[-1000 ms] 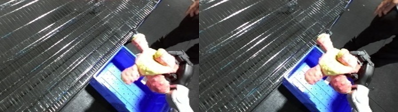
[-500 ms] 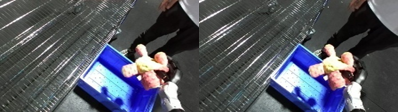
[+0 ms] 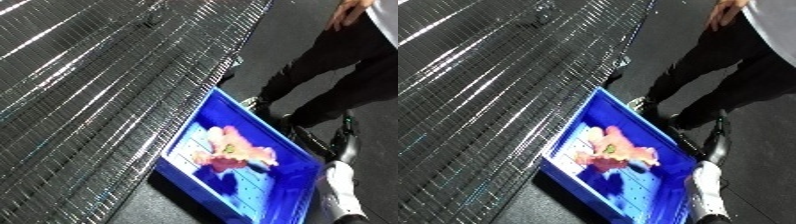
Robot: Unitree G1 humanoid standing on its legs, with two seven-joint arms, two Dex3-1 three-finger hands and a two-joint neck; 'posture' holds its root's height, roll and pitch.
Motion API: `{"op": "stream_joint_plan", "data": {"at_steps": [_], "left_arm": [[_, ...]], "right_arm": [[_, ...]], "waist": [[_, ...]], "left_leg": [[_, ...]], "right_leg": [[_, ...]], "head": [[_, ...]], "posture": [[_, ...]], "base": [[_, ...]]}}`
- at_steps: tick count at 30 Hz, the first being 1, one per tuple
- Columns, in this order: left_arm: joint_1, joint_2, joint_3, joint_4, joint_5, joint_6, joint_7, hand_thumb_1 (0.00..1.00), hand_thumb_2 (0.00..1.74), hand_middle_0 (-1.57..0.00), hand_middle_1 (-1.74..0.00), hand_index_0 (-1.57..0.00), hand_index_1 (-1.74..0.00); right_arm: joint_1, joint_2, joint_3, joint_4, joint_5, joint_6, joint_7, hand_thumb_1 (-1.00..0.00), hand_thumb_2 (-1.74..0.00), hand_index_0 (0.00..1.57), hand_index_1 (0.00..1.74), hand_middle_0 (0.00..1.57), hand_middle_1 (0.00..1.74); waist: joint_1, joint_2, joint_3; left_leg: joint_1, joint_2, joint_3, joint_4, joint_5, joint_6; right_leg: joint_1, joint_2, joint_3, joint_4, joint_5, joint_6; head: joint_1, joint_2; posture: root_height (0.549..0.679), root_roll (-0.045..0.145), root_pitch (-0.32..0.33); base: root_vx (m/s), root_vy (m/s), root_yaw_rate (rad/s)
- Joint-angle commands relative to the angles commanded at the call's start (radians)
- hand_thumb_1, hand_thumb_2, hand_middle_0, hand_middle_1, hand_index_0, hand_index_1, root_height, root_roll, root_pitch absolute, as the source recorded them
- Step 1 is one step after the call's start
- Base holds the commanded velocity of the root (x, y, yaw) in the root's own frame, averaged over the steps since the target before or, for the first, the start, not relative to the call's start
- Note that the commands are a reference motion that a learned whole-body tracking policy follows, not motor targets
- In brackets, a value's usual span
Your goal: Pick up the object and place it into the box
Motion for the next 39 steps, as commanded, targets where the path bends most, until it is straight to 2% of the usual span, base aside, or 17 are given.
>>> {"op": "stream_joint_plan", "data": {"at_steps": [6, 13, 14, 16, 19, 23, 29, 34, 39], "left_arm": [[0.005, -0.004, 0.010, 0.007, 0.005, 0.008, 0.003, 1.00, 1.74, -1.57, -1.74, -1.57, -1.74], [0.013, -0.011, 0.029, 0.010, 0.004, 0.028, 0.000, 1.00, 1.74, -1.57, -1.74, -1.57, -1.74], [0.015, -0.012, 0.031, 0.010, 0.005, 0.031, 0.000, 1.00, 1.74, -1.57, -1.74, -1.57, -1.74], [0.017, -0.013, 0.034, 0.010, 0.006, 0.034, 0.000, 1.00, 1.74, -1.57, -1.74, -1.57, -1.74], [0.040, -0.021, 0.056, -0.001, 0.010, 0.052, 0.003, 1.00, 1.74, -1.57, -1.74, -1.57, -1.74], [0.054, -0.028, 0.064, -0.011, 0.010, 0.068, 0.001, 1.00, 1.74, -1.57, -1.74, -1.57, -1.74], [0.058, -0.033, 0.064, -0.005, 0.022, 0.085, 0.008, 1.00, 1.74, -1.57, -1.74, -1.57, -1.74], [0.043, -0.040, 0.052, -0.001, 0.034, 0.090, 0.016, 1.00, 1.74, -1.57, -1.74, -1.57, -1.74], [0.017, -0.054, 0.036, 0.011, 0.037, 0.095, 0.020, 1.00, 1.74, -1.57, -1.74, -1.57, -1.74]], "right_arm": [[0.021, 0.038, 0.031, -0.089, -0.043, -0.004, 0.011, 0.00, 0.00, 0.00, 0.00, 0.00, 0.00], [0.065, 0.093, 0.120, -0.271, -0.114, 0.027, 0.081, 0.00, 0.00, 0.00, 0.00, 0.00, 0.00], [0.070, 0.099, 0.130, -0.296, -0.124, 0.032, 0.088, 0.00, 0.00, 0.00, 0.00, 0.00, 0.00], [0.074, 0.104, 0.142, -0.321, -0.134, 0.037, 0.095, 0.00, 0.00, 0.00, 0.00, 0.00, 0.00], [0.087, 0.132, 0.211, -0.466, -0.191, 0.069, 0.137, 0.00, 0.00, 0.00, 0.00, 0.00, 0.00], [0.081, 0.155, 0.271, -0.554, -0.216, 0.095, 0.169, 0.00, 0.00, 0.00, 0.00, 0.00, 0.00], [0.029, 0.174, 0.373, -0.621, -0.249, 0.125, 0.194, 0.00, 0.00, 0.00, 0.00, 0.00, 0.00], [-0.041, 0.194, 0.454, -0.637, -0.268, 0.140, 0.195, 0.00, 0.00, 0.00, 0.00, 0.00, 0.00], [-0.105, 0.209, 0.525, -0.635, -0.283, 0.155, 0.197, 0.00, 0.00, 0.00, 0.00, 0.00, 0.00]], "waist": [[0.010, -0.012, -0.002], [0.021, -0.031, -0.004], [0.023, -0.033, -0.005], [0.026, -0.036, -0.006], [0.053, -0.053, -0.006], [0.080, -0.064, -0.004], [0.116, -0.075, -0.006], [0.143, -0.079, -0.006], [0.167, -0.080, -0.002]], "left_leg": [[-0.004, 0.005, -0.006, -0.002, 0.007, -0.0018], [-0.009, 0.009, -0.015, -0.002, 0.015, -0.0035], [-0.009, 0.009, -0.017, -0.003, 0.016, -0.0035], [-0.009, 0.010, -0.019, -0.003, 0.017, -0.0032], [-0.017, 0.011, -0.037, -0.001, 0.022, -0.0017], [-0.030, 0.011, -0.053, 0.008, 0.026, -0.0018], [-0.041, 0.008, -0.070, 0.016, 0.030, -0.0033], [-0.050, 0.004, -0.083, 0.026, 0.030, -0.0041], [-0.059, -0.003, -0.098, 0.028, 0.034, -0.0021]], "right_leg": [[-0.001, 0.0043, -0.002, 0.004, -0.003, -0.0014], [-0.004, 0.0091, -0.007, 0.013, -0.013, -0.0040], [-0.004, 0.0093, -0.008, 0.014, -0.015, -0.0041], [-0.004, 0.0097, -0.009, 0.016, -0.016, -0.0041], [-0.004, 0.0127, -0.018, 0.024, -0.023, -0.0049], [-0.006, 0.0134, -0.028, 0.036, -0.029, -0.0074], [-0.006, 0.0113, -0.039, 0.052, -0.037, -0.0102], [-0.006, 0.0106, -0.046, 0.063, -0.044, -0.0129], [-0.010, 0.0109, -0.051, 0.074, -0.050, -0.0156]], "head": [[-0.051, -0.023], [-0.123, -0.027], [-0.176, -0.029], [-0.199, -0.031], [-0.282, -0.013], [-0.380, 0.030], [-0.540, 0.057], [-0.685, 0.027], [-0.793, 0.001]], "posture": [[0.660, 0.056, -0.017], [0.659, 0.056, -0.019], [0.659, 0.055, -0.019], [0.659, 0.055, -0.020], [0.658, 0.052, -0.022], [0.658, 0.052, -0.024], [0.658, 0.052, -0.025], [0.657, 0.053, -0.028], [0.656, 0.053, -0.028]], "base": [[0.007, -0.026, 0.037], [0.006, -0.024, 0.049], [0.010, -0.004, 0.049], [0.009, -0.009, 0.059], [-0.010, -0.035, 0.120], [-0.024, -0.031, 0.148], [-0.017, -0.016, 0.112], [-0.010, -0.009, 0.094], [0.001, -0.016, 0.115]]}}
